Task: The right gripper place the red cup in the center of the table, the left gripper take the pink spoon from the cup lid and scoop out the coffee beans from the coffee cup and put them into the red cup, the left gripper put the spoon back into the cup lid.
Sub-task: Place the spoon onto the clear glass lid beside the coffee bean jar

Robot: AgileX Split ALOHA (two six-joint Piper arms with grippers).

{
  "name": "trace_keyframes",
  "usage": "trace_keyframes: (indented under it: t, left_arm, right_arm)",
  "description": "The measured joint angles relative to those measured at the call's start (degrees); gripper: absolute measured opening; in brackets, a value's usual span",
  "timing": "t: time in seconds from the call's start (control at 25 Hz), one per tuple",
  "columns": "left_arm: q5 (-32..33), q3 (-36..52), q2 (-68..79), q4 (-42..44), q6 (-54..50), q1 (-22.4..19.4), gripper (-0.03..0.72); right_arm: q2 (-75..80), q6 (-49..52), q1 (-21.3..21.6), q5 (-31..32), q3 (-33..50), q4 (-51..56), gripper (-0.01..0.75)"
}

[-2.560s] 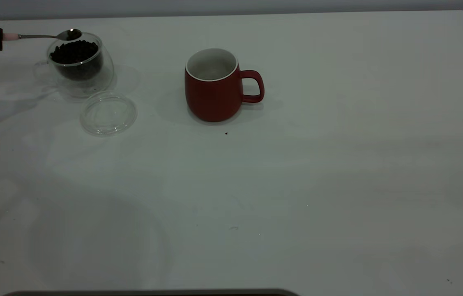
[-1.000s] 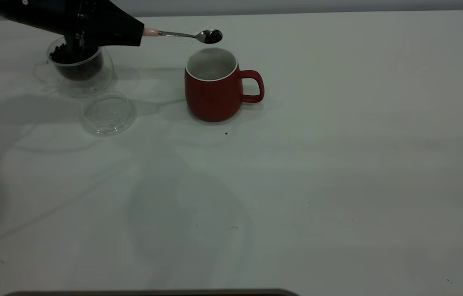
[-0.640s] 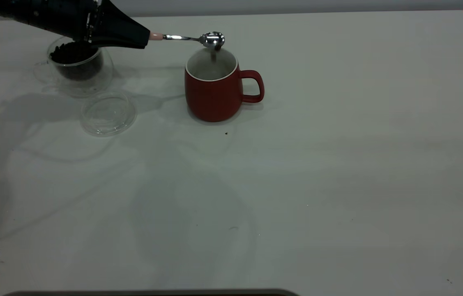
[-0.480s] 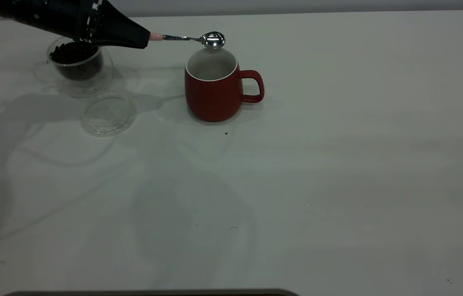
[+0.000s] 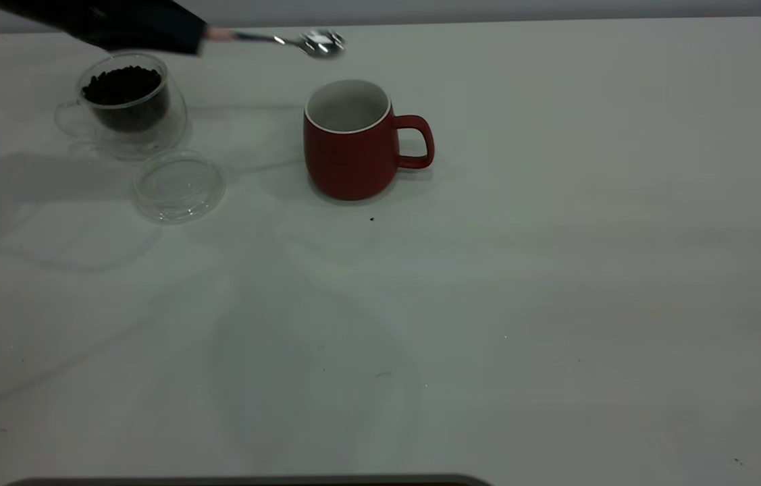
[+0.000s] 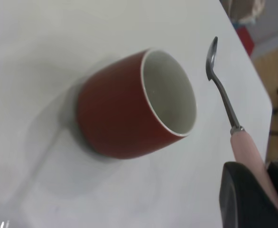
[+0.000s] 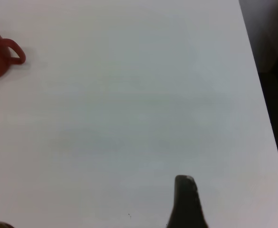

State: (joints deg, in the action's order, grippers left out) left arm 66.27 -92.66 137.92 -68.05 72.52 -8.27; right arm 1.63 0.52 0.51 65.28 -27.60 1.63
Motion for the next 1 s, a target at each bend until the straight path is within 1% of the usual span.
trace_keyframes:
  t: [0.12,0.24,0.4,0.52,0.76,1.0]
  left_arm:
    - [0.19,0.00,-1.54,1.54,-7.03,-3.76,0.123]
    - [0.19,0.00,-2.03,6.06,-11.45,-7.38,0.123]
    - [0.19,1.84,-2.07,15.28,-13.50,-10.30,0.123]
    - [0.28,4.21,-1.35,16.78,-13.75,-12.27,0.123]
    - [-2.04,6.66,2.31,17.13,-13.90,-13.57,0.123]
    - [-5.60,6.66,5.00,14.36,-13.90,-13.68,0.123]
  right_arm:
    - [0.00,0.00,0.00,0.01,0.00,0.00,0.591]
    - [0.00,0.00,0.00,0.01,0.00,0.00,0.591]
    - [0.00,0.00,0.00,0.01,0.00,0.00,0.591]
    - [0.00,0.00,0.00,0.01,0.00,0.00,0.591]
    - [0.00,0.00,0.00,0.01,0.00,0.00,0.591]
    - [0.00,0.00,0.00,0.06,0.00,0.00,0.591]
